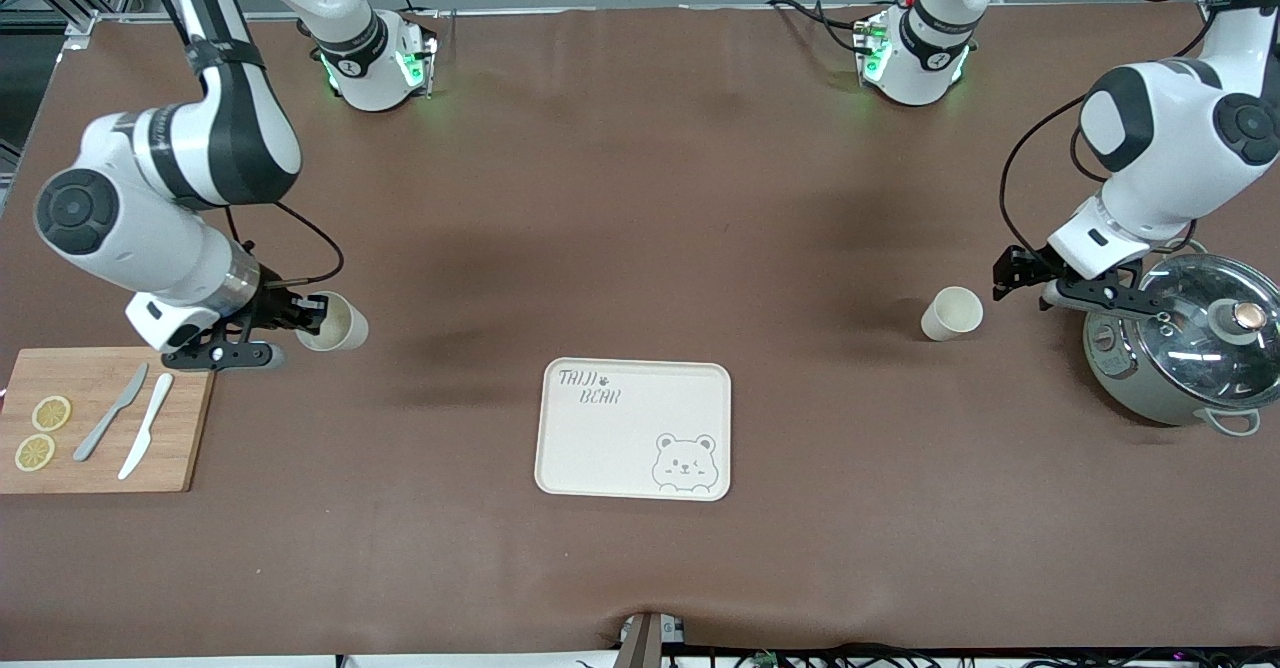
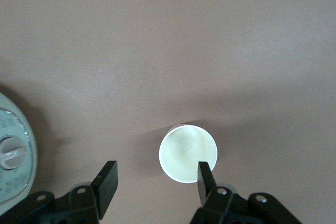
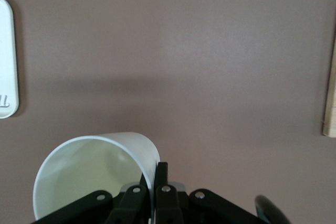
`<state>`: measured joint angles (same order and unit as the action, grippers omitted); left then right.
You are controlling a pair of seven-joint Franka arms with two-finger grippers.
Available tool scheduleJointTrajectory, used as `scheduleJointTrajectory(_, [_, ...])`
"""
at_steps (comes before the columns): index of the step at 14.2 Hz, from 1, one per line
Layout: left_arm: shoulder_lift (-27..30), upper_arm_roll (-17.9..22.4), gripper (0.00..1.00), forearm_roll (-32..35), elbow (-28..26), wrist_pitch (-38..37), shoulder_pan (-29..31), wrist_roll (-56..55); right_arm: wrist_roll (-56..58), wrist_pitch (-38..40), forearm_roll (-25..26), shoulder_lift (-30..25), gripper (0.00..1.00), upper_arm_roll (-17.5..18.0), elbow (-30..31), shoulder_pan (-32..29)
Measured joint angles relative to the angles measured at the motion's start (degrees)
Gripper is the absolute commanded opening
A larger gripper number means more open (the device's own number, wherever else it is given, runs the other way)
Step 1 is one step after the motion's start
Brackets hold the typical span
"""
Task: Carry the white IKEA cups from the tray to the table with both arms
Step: 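Set the cup down beside the cutting board with the right gripper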
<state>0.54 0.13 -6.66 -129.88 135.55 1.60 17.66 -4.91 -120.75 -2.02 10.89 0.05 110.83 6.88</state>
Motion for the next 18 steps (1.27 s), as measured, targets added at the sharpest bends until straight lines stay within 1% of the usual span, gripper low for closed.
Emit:
scheduleJointTrajectory(1, [0.3,0.0,0.95,0.1,1.1,-1.4,0.0,-0.4,0.0,-3.2,0.1,0.0,0.0,0.0,2.2,0.0])
scheduleJointTrajectory(3, [0.5,0.0,0.97,0.1,3.3,-3.8,0.0,-1.3,0.1,-9.7,0.8,0.0,0.0,0.0,6.3,-0.2])
scheduleJointTrajectory(4, [0.6,-0.1,1.0,0.1,4.2,-4.9,0.0,-2.0,0.1,-13.0,1.1,0.0,0.0,0.0,8.2,-0.4])
scheduleJointTrajectory(6, [0.6,-0.7,1.0,0.1,5.4,-5.5,-0.1,-3.7,0.4,-18.0,1.2,0.3,0.0,0.0,11.1,-1.0])
scheduleJointTrajectory(8, [0.7,-1.7,1.0,0.1,6.2,-5.6,-0.1,-5.5,1.1,-21.6,1.2,1.6,0.0,0.0,12.4,-1.6])
scheduleJointTrajectory(10, [0.9,-2.3,1.0,0.1,6.9,-5.9,-0.1,-6.5,2.2,-25.4,1.2,3.9,0.0,0.0,12.7,-2.3])
scheduleJointTrajectory(15, [1.0,-2.3,1.0,0.1,8.4,-6.1,-0.1,-8.4,4.5,-34.7,1.2,10.8,0.0,0.0,12.8,-4.1])
scheduleJointTrajectory(18, [1.0,-2.4,1.0,0.1,10.0,-6.2,-0.1,-10.7,4.6,-37.8,1.2,13.3,0.0,0.0,12.8,-4.3])
